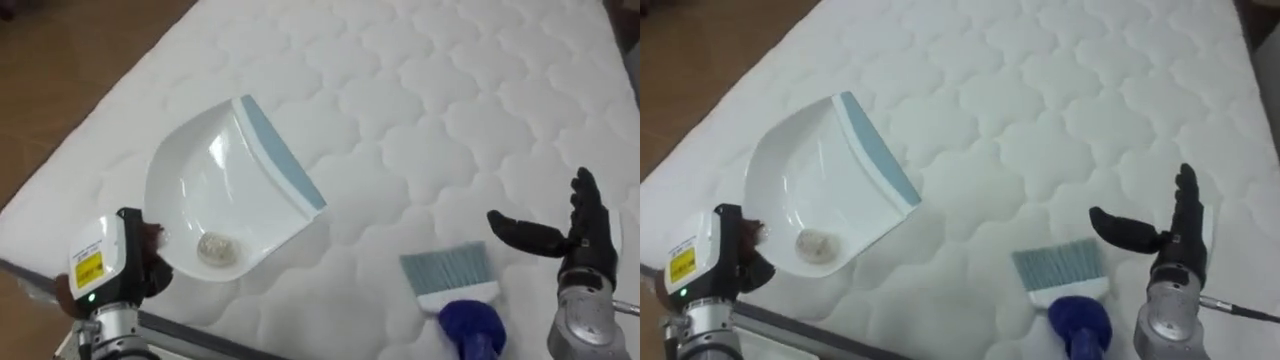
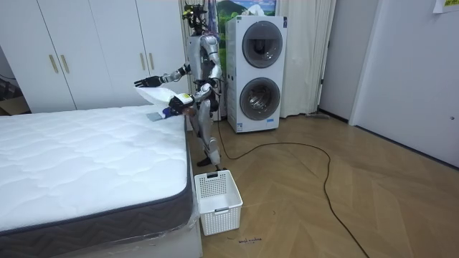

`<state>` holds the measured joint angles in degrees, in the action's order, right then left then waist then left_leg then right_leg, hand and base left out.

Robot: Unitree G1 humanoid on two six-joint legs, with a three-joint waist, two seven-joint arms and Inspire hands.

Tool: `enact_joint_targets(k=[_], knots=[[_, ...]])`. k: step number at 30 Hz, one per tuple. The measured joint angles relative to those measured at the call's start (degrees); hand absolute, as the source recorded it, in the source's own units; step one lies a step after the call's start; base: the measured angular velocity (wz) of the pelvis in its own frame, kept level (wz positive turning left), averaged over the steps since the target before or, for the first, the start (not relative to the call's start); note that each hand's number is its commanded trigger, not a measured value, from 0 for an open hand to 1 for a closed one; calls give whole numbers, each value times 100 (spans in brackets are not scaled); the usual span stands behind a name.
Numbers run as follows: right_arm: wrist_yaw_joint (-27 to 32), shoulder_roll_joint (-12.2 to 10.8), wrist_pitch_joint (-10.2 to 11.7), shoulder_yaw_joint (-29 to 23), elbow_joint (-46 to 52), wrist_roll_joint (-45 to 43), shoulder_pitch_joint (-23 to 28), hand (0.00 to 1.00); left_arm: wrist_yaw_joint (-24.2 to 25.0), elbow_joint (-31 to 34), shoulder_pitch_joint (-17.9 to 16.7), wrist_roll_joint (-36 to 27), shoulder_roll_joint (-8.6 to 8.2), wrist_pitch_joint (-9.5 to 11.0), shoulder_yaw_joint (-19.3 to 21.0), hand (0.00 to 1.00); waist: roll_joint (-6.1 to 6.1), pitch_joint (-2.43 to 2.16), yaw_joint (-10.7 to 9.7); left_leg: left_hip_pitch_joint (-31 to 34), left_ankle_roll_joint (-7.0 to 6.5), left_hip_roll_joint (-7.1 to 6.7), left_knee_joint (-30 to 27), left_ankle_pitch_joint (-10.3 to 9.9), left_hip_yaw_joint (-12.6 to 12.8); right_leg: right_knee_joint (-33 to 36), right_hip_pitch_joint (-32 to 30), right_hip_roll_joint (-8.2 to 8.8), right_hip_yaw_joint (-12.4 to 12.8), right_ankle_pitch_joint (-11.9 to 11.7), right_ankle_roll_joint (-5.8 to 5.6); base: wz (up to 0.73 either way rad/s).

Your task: Clean bed

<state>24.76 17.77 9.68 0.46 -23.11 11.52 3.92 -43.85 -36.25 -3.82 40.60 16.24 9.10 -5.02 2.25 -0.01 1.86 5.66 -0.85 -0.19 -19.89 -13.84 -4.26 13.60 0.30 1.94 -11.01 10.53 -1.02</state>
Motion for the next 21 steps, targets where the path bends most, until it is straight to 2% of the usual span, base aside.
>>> enact_joint_targets(k=[1,4,5,7,9,10,11,12,13,14,15,16,17,18,19,21], knots=[[18,-6,14,10,2,-64,3,0,26,70,-28,-7,0,-1,38,100,0,0,35,14,8,5,-5,5,-23,-1,-2,-9,-16,3,5,32],[41,-16,37,42,1,-103,59,0,138,359,-114,-112,1,-1,69,100,-31,1,102,147,63,-26,-95,37,-305,-7,54,-33,-197,35,56,57],[62,-50,37,57,0,-114,127,0,199,399,-121,-200,-11,-1,64,100,-42,-1,113,185,86,-28,-139,51,-373,-14,124,-41,-377,46,74,63],[111,-139,37,56,-3,-229,208,0,213,400,-103,-293,-46,-4,59,100,-51,3,90,290,104,-37,-223,84,-362,-3,220,-39,-612,120,124,97],[207,-190,37,62,-10,-271,250,0,246,399,-97,-294,-93,-4,38,100,-46,4,88,441,100,-40,-280,162,-159,8,268,-14,-783,227,146,109],[278,-191,73,60,-90,-297,242,0,321,399,-90,-294,-135,-4,36,100,-40,4,78,533,75,-32,-282,269,57,13,288,5,-877,309,165,126],[356,-193,77,58,-119,-304,246,0,367,399,-75,-299,-160,-4,37,100,-24,15,-2,642,37,9,-247,418,392,18,298,19,-1004,363,209,163],[413,-200,103,54,-131,-307,246,0,388,398,-58,-287,-168,-3,43,100,-3,31,-45,716,-46,108,-160,614,968,19,292,31,-1132,394,257,147],[434,-198,132,41,-137,-308,246,0,389,398,-38,-287,-179,-2,44,100,1,42,-73,766,-93,161,-110,713,1265,26,273,37,-1229,410,285,145],[471,-192,178,17,-155,-312,218,0,387,397,5,-294,-193,7,45,100,-2,90,-133,865,-174,305,-135,808,1813,63,185,121,-1595,477,364,122],[464,-197,193,16,-211,-308,151,0,382,372,6,-310,-189,13,43,100,-27,126,-136,1005,-219,569,-655,642,2243,184,162,179,-2051,583,407,111],[458,-198,194,22,-227,-309,153,0,389,347,3,-336,-189,13,35,100,-40,122,-139,1026,-224,676,-969,487,2396,204,190,206,-2281,627,405,95],[449,-197,194,33,-247,-312,148,0,405,332,10,-374,-188,15,29,100,-55,118,-170,970,-157,849,-1309,235,2566,212,221,214,-2610,650,395,82],[448,-196,194,37,-247,-312,142,0,409,326,35,-397,-189,20,29,100,-65,126,-191,923,-103,914,-1385,136,2626,217,222,212,-2744,653,389,107],[430,-193,194,39,-262,-312,121,0,426,279,99,-407,-197,26,29,100,-89,138,-237,828,10,981,-1353,17,2658,258,200,219,-2944,663,382,93],[384,-193,193,57,-320,-309,57,0,451,207,127,-415,-214,27,36,100,-123,150,-216,777,17,809,-839,16,2670,482,57,303,-3016,727,336,70]])
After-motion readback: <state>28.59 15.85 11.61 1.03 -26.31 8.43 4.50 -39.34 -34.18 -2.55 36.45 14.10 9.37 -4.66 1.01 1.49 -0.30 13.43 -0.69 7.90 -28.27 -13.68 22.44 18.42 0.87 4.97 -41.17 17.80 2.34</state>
